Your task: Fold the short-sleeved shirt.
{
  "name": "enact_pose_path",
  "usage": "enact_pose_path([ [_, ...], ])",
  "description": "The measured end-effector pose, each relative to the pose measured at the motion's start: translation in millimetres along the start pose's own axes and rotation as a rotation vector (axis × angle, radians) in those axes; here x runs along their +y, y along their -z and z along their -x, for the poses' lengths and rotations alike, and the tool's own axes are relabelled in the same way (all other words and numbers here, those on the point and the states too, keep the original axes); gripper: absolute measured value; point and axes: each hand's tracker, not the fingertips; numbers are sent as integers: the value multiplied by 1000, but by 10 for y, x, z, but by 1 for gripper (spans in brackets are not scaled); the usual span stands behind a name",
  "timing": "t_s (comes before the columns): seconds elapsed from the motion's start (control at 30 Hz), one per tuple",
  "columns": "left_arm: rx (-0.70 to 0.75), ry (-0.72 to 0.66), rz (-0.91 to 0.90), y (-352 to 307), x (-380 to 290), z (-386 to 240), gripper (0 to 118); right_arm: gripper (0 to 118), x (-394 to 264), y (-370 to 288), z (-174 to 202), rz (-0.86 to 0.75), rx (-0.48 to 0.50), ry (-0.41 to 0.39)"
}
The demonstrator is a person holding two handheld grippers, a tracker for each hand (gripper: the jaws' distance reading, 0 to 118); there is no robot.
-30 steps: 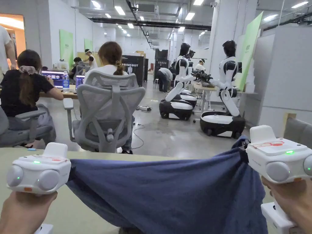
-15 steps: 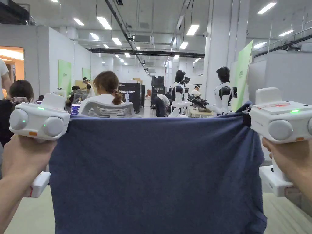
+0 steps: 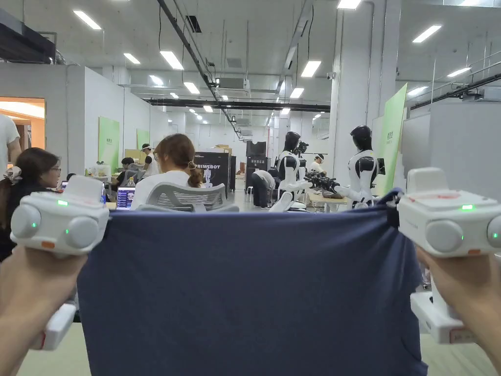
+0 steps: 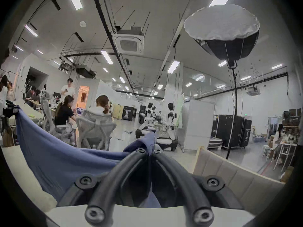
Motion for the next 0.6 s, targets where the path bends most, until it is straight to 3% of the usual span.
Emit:
enact_pose_path([
  [0.1, -2, -7, 30, 17, -365, -93, 1, 2, -394, 55, -38, 32, -12, -14],
  [0.3, -43, -27, 66, -318, -685, -110, 1, 2, -658, -358, -171, 57, 3, 31],
  [0.6, -162, 1, 134, -1695, -1614, 31, 1, 2, -1498, -1874, -380, 183, 33, 0],
])
